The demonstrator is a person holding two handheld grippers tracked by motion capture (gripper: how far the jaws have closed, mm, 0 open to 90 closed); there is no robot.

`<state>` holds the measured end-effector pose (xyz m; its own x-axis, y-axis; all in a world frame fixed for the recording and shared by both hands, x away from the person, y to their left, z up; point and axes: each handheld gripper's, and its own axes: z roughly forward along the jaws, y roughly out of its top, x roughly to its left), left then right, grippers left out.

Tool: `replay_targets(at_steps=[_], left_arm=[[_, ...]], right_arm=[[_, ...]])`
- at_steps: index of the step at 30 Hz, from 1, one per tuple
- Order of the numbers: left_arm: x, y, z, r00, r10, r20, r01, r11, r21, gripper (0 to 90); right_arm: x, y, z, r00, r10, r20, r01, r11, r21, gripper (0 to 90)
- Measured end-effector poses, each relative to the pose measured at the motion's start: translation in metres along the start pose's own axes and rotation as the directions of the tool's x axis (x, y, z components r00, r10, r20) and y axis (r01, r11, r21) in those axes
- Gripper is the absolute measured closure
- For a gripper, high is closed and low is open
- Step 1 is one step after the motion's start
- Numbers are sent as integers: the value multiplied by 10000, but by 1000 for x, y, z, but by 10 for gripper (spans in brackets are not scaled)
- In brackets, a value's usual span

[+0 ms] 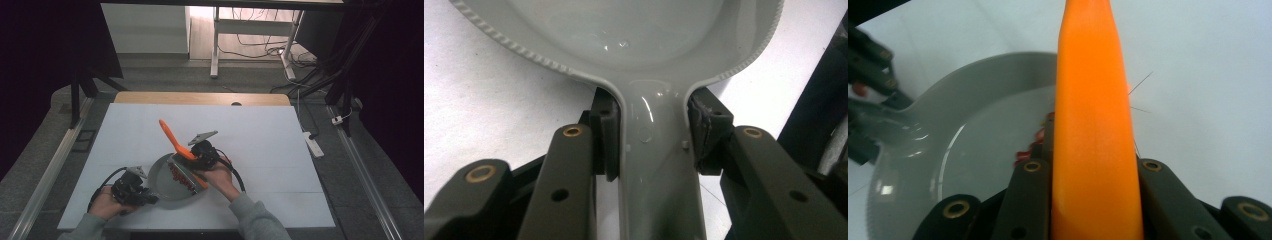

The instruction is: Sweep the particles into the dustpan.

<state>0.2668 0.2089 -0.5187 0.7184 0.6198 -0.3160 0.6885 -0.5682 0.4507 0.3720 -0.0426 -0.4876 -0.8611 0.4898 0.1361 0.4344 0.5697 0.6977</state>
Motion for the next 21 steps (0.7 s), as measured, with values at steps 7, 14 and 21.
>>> replay_targets(at_steps=[7, 14, 21], left_arm=[[0, -2, 1, 10000, -16, -4, 16, 9999, -121, 620], [-2, -2, 2, 10000, -62, -27, 62, 9998, -167, 620], [-3, -2, 4, 9999, -117, -90, 115, 9998, -188, 619]], right_arm=[[-21, -2, -20, 9964, 327, 788, -301, 9990, -331, 776], [-29, -21, -15, 9927, 524, 1087, -582, 9970, 509, 777], [2, -35, -12, 9988, -111, 472, 76, 9973, 728, 777]])
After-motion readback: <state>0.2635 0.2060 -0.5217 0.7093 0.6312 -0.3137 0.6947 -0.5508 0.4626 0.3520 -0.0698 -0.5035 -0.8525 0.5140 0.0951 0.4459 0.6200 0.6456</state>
